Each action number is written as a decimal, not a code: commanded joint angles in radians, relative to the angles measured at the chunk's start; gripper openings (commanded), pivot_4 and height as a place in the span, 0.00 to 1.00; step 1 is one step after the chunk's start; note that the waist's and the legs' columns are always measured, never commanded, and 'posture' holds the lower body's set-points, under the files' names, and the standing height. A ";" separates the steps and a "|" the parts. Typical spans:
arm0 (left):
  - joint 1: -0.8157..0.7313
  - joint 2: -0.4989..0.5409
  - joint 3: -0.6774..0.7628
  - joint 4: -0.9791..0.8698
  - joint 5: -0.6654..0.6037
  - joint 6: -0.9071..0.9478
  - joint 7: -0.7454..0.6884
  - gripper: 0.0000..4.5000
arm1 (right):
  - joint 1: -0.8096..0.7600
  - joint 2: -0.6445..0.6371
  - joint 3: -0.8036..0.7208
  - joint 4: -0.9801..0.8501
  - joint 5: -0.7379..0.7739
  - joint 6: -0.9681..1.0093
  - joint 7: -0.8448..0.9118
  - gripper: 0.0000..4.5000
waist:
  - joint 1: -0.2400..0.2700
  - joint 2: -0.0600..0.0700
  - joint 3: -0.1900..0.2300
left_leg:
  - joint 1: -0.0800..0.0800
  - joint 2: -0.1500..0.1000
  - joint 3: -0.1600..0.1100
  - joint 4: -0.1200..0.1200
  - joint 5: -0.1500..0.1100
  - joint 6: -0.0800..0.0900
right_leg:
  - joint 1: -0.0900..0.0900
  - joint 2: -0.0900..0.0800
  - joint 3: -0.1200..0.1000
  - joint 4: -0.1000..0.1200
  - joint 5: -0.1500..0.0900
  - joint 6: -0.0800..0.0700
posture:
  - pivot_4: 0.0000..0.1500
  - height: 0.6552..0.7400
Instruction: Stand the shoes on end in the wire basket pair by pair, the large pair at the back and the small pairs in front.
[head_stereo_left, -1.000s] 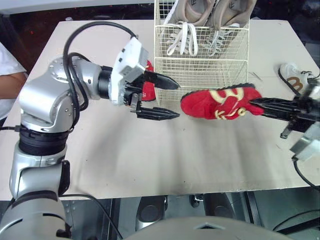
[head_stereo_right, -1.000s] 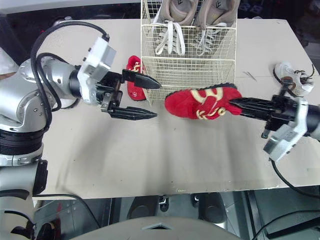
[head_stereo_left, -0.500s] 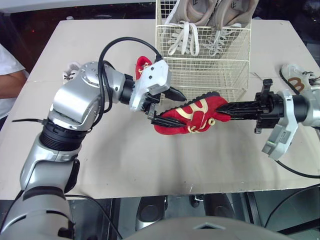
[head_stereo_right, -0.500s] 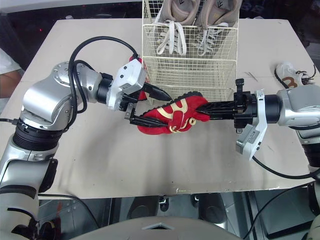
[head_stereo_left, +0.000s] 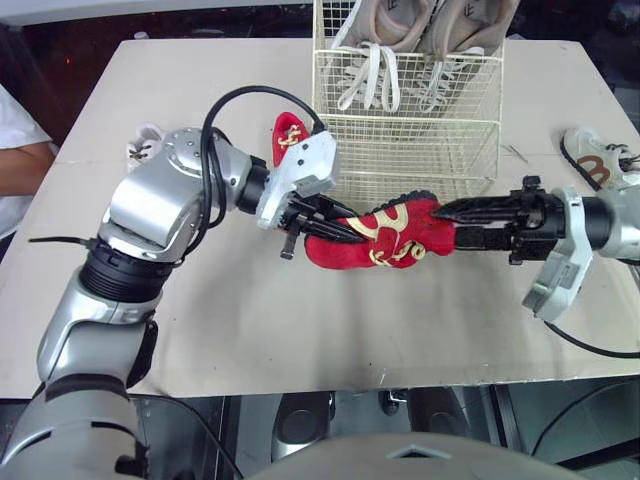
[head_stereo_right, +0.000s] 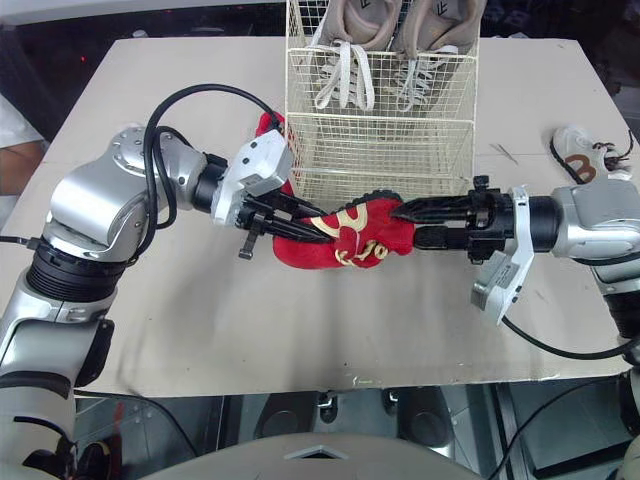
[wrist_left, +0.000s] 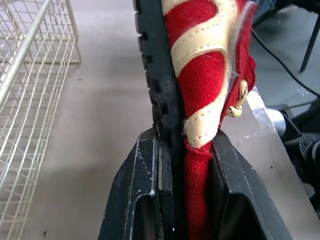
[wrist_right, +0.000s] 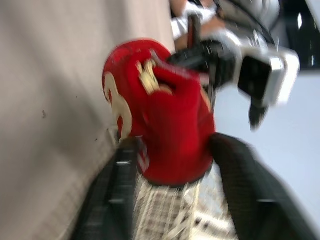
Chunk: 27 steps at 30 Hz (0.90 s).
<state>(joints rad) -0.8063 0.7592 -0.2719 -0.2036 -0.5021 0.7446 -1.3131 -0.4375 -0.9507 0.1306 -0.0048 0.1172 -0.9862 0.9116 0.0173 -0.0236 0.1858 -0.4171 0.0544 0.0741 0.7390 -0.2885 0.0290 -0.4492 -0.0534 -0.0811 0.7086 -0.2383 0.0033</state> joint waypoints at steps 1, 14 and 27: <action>0.020 -0.063 0.113 -0.045 -0.047 -0.032 0.091 0.11 | 0.099 -0.043 -0.081 -0.044 0.172 0.194 -0.016 0.92 | 0.000 0.000 0.000 | 0.000 0.000 0.000 0.000 0.000 0.000 | 0.000 -0.001 0.000 0.000 0.000 -0.001 | 1.00 0.36; 0.119 -0.246 0.163 -0.067 0.014 -0.182 0.323 0.11 | 0.363 0.097 -0.136 -0.652 1.033 1.180 -0.503 1.00 | -0.003 0.000 0.000 | 0.002 0.001 0.000 0.000 0.000 0.000 | 0.001 -0.001 0.001 0.001 -0.001 0.001 | 1.00 0.36; 0.161 -0.244 0.166 -0.109 -0.034 -0.160 0.323 0.11 | 0.294 0.335 -0.139 -0.681 1.042 1.364 -0.721 0.29 | -0.001 -0.001 -0.001 | 0.000 0.000 0.000 -0.001 -0.001 0.002 | 0.001 0.001 0.000 -0.002 0.000 0.001 | 1.00 0.36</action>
<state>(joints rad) -0.6389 0.5227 -0.1186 -0.2560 -0.4992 0.5912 -0.9808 -0.1274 -0.6234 0.0055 -0.6572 1.1648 0.3662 0.1841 0.0162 -0.0248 0.1848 -0.4168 0.0546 0.0736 0.7375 -0.2899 0.0313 -0.4484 -0.0521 -0.0811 0.7066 -0.2386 0.0045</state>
